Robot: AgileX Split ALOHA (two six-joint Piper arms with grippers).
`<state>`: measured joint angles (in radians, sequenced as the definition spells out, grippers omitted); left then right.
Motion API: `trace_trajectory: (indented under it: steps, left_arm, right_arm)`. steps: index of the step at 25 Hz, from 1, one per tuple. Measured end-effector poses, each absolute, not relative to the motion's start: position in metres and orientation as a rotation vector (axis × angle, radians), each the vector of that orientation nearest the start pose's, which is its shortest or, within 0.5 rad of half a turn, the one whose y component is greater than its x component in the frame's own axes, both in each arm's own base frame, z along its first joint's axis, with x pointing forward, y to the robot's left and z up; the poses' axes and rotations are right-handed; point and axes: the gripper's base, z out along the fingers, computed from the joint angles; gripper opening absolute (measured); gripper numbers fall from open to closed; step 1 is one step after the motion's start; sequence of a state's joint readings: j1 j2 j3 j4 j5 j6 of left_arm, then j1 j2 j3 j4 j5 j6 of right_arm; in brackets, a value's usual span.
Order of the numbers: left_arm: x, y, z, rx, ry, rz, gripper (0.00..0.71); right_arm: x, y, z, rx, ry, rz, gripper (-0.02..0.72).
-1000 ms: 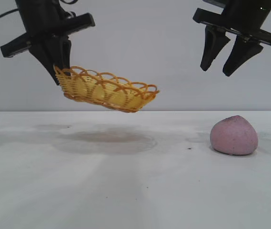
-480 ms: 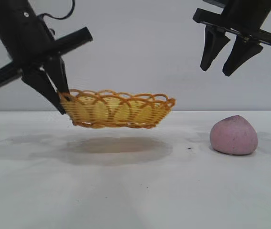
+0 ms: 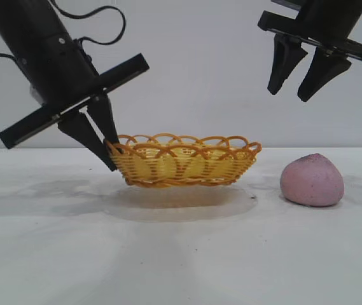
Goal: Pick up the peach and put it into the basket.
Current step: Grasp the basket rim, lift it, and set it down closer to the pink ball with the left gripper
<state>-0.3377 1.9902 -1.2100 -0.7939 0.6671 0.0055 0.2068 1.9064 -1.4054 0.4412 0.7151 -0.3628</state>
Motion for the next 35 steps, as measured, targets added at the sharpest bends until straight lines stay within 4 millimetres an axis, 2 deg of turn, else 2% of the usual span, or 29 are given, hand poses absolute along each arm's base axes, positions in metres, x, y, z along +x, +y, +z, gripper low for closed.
trace_trajectory:
  steps: [3, 5, 10, 11, 19, 30, 35]
  left_arm:
    - [0.352, -0.166, 0.146, -0.359, 2.893, -0.863, 0.253]
    - [0.352, -0.167, 0.147, -0.387, 2.884, -0.886, 0.307]
    - [0.353, -0.168, 0.148, -0.355, 2.872, -0.903, 0.294]
    - [0.353, -0.168, 0.148, -0.343, 2.869, -0.899, 0.316]
    - [0.353, -0.163, 0.154, -0.158, 2.881, -0.775, 0.316]
    - [0.38, -0.149, 0.214, 0.32, 2.831, -0.342, 0.316]
    - [0.383, -0.136, 0.225, 0.459, 2.856, -0.089, 0.316]
  right_arm:
    - [0.395, 0.109, 0.219, -0.394, 2.618, 0.438, 0.343]
    - [0.395, 0.109, 0.219, -0.394, 2.618, 0.438, 0.343]
    - [0.395, 0.109, 0.219, -0.394, 2.618, 0.438, 0.343]
    - [0.395, 0.109, 0.219, -0.392, 2.618, 0.44, 0.343]
    - [0.394, 0.109, 0.219, -0.4, 2.634, 0.447, 0.343]
    - [0.393, 0.109, 0.219, -0.402, 2.637, 0.449, 0.343]
    - [0.393, 0.109, 0.219, -0.402, 2.637, 0.449, 0.343]
